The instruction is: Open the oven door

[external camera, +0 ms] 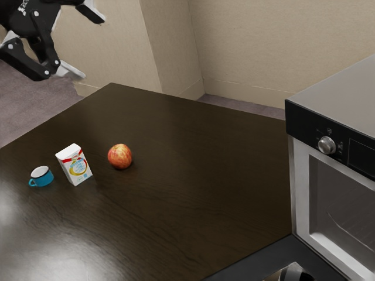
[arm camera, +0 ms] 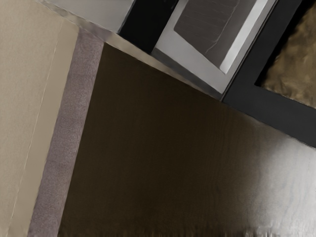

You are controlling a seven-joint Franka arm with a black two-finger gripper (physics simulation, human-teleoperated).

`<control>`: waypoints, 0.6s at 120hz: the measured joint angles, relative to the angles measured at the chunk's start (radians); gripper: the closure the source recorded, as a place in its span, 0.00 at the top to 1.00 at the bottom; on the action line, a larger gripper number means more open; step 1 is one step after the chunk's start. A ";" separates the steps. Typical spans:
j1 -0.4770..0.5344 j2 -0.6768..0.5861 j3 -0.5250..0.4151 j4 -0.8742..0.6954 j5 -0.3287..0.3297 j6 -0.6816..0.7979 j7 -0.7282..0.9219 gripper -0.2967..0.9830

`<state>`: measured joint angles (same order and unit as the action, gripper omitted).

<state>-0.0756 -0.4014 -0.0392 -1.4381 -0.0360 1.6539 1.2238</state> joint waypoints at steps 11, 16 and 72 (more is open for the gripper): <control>0.028 0.198 0.075 0.101 0.071 -0.097 -0.210 0.76; 0.033 0.273 0.090 0.123 0.089 -0.123 -0.295 0.76; 0.059 0.445 0.177 0.073 0.028 -0.184 -0.833 0.77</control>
<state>-0.0162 0.0433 0.1373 -1.3654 -0.0083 1.4694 0.3912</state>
